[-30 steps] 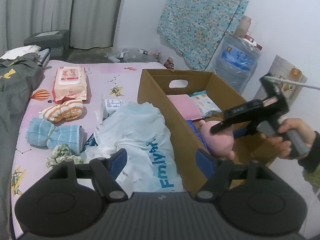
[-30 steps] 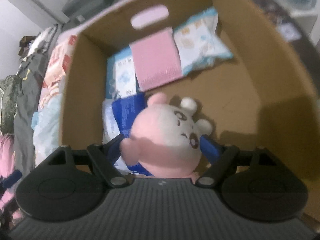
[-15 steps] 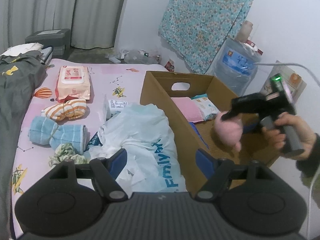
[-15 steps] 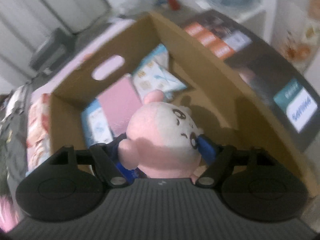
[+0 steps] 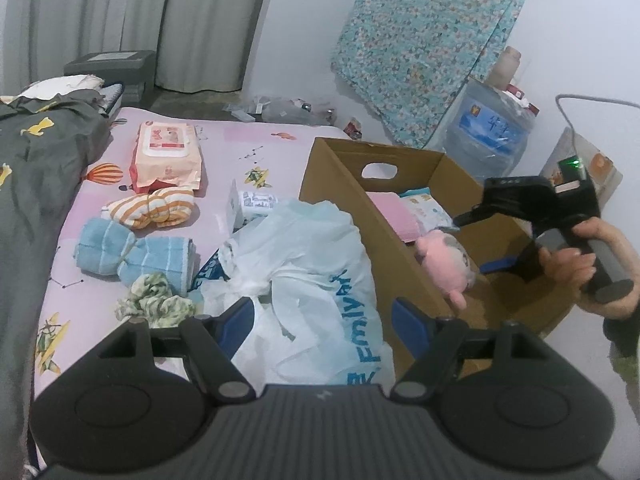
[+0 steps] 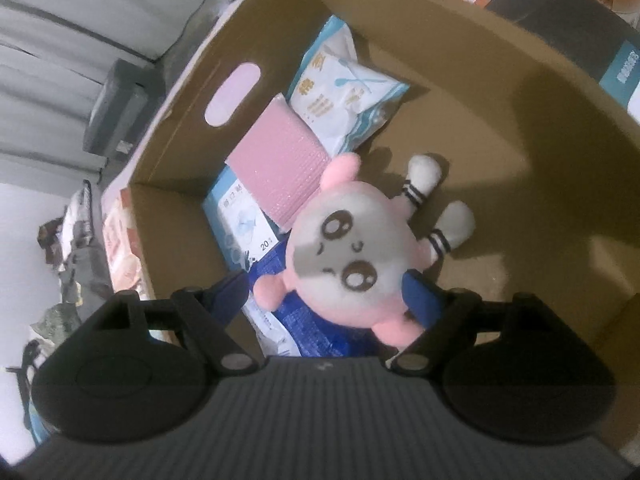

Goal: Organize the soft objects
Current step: 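Lower the plush toy onto the blue packet and open the right gripper, then move the right gripper to the blue towel bundle and grasp it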

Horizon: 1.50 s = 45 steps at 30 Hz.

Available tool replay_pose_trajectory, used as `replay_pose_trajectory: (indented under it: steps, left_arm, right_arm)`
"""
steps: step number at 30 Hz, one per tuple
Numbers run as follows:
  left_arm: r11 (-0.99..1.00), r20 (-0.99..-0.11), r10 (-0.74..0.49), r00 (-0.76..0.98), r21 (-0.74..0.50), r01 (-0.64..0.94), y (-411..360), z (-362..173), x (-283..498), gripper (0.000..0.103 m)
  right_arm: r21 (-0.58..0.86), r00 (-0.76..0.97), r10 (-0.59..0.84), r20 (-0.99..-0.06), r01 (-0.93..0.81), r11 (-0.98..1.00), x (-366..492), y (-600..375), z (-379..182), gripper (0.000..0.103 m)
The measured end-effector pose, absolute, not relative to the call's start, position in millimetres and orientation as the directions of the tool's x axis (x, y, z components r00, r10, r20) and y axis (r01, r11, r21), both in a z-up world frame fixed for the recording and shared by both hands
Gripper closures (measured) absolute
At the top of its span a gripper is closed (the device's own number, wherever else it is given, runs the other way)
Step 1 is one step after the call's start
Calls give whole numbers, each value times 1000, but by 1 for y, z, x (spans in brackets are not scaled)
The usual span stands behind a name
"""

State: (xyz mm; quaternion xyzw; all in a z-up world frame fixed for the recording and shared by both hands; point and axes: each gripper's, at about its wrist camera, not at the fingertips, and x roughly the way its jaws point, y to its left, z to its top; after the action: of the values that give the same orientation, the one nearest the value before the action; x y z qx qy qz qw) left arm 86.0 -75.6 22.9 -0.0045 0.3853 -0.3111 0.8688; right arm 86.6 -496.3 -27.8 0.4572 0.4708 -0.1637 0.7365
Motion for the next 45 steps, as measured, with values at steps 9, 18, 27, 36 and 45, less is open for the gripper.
replay_pose_trajectory:
  steps: [9, 18, 27, 36, 45]
  left_arm:
    - [837, -683, -500, 533, -223, 500, -57, 21, 78, 26]
    - [871, -701, -456, 549, -222, 439, -33, 13, 72, 26]
    - [912, -723, -379, 578, -187, 364, -9, 0, 73, 26]
    - [952, -714, -303, 631, -188, 243, 8, 1, 110, 26]
    - [930, -743, -341, 576, -357, 90, 15, -22, 190, 26]
  right_arm:
    - [466, 553, 44, -832, 655, 595, 90, -511, -26, 20]
    - [416, 472, 135, -871, 565, 712, 114, -493, -49, 33]
    - [451, 507, 151, -848, 543, 708, 101, -498, -40, 31]
    - [450, 670, 120, -733, 344, 824, 94, -454, 43, 31]
    - [558, 497, 548, -673, -145, 817, 205, -292, 60, 31]
